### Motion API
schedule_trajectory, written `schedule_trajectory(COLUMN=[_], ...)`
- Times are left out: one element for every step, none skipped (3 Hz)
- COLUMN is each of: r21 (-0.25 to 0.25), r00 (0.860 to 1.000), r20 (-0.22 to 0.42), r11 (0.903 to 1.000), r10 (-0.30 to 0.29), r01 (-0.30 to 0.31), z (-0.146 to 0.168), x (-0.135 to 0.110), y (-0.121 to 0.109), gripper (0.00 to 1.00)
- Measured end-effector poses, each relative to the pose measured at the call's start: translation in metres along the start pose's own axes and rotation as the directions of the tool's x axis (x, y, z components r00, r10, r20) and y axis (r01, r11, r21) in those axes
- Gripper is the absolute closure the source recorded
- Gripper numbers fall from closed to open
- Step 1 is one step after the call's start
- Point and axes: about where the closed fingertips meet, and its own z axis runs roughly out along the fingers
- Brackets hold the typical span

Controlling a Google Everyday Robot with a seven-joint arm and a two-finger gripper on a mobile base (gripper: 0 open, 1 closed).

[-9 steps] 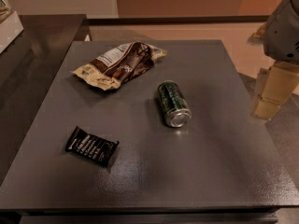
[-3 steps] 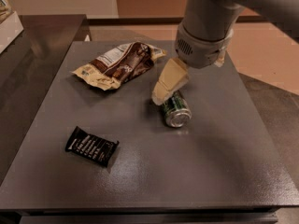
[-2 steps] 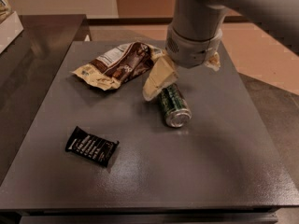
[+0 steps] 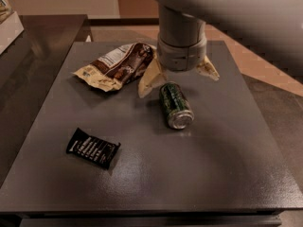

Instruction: Place green can upright

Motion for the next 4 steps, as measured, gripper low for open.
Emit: schedule_trajectory(r21=[0.024,0.029,0.013,-0.009], r00=[0.997,0.994,0.993,0.993], r20=[-0.020,-0.031,-0.046,-0.063], r11=[0.9972,0.9944,0.9938,0.9945], r10=[0.071,0.102,0.111,0.104], r01=[-0.071,-0.101,-0.110,-0.105], z=[0.015,0.029,0.040,0.048], x=[-0.004,-0.002,0.000,0.002], y=[0.001,0.002,0.004,0.007], gripper=[0.00,0.00,0.15,0.38])
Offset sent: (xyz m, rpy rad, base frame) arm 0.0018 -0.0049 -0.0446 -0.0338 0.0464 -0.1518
